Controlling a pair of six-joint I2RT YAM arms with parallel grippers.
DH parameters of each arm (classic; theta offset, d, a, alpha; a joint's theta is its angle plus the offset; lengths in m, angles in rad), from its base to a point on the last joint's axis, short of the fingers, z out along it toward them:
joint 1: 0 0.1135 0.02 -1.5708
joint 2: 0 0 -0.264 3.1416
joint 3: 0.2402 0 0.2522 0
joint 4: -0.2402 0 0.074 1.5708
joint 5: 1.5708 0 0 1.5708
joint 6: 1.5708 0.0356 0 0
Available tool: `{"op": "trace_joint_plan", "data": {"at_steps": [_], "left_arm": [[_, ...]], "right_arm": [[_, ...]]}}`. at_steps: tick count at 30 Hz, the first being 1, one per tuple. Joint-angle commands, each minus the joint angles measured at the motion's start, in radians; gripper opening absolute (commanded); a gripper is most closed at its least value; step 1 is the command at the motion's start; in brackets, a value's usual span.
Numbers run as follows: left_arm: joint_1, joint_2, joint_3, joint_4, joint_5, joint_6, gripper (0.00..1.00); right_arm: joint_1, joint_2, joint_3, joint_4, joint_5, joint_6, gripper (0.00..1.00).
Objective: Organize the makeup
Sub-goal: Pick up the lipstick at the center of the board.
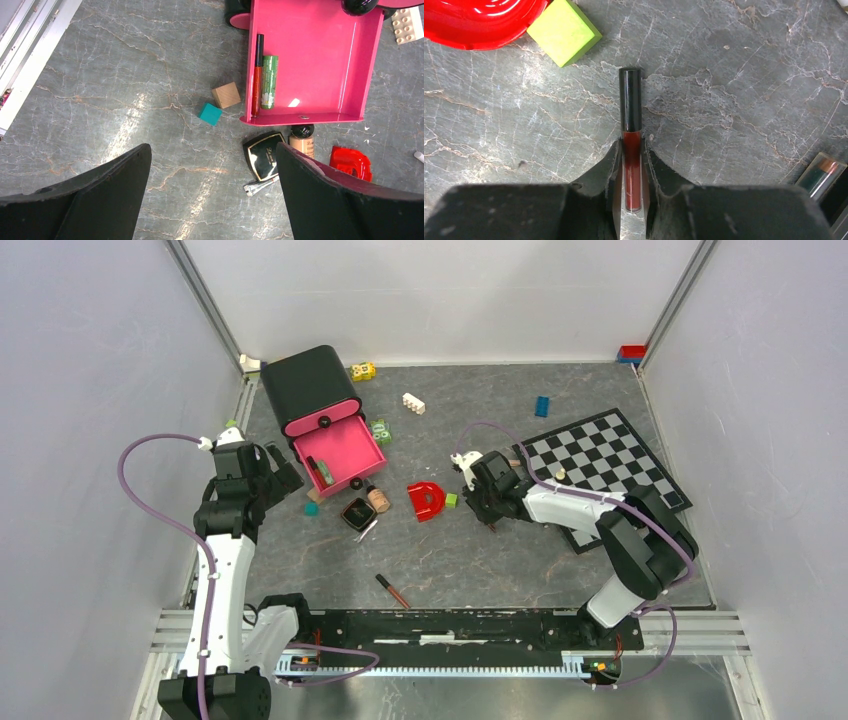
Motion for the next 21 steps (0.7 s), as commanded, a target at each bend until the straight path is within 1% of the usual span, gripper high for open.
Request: {"op": "trace_joint_plan", "data": {"at_steps": [1,4,7,13,17,21], "left_arm": [[0.001,-0.003,0.006,0.029,-0.008,0.011,1.00],[0.001,-0.004,0.007,0.029,-0.006,0.011,1.00],[0.001,-0.004,0.006,0.029,-0.008,0.011,1.00],[0.001,-0.003,0.006,0.029,-0.007,0.011,1.00],[0.001,-0.004,0.006,0.029,-0.009,0.011,1.00],[0.001,-0.003,0.006,0.030,-0.005,0.011,1.00]], "right_arm": [[-0.001,0.005,0.015,-0.006,0.023,-0.004,0.18],[0.000,-0.020,0.029,-0.012,0.056,0.007,0.13],[0.000,-0.048,0.058,-0.030,0.114,0.020,0.06],[0.000,-0.084,0.165,-0.042,0.148,0.024,0.02],[0.001,-0.068,0.250,-0.006,0.051,0.048,0.00],[0.004,-0.013,0.356,0.048,-0.065,0.122,0.00]]}}
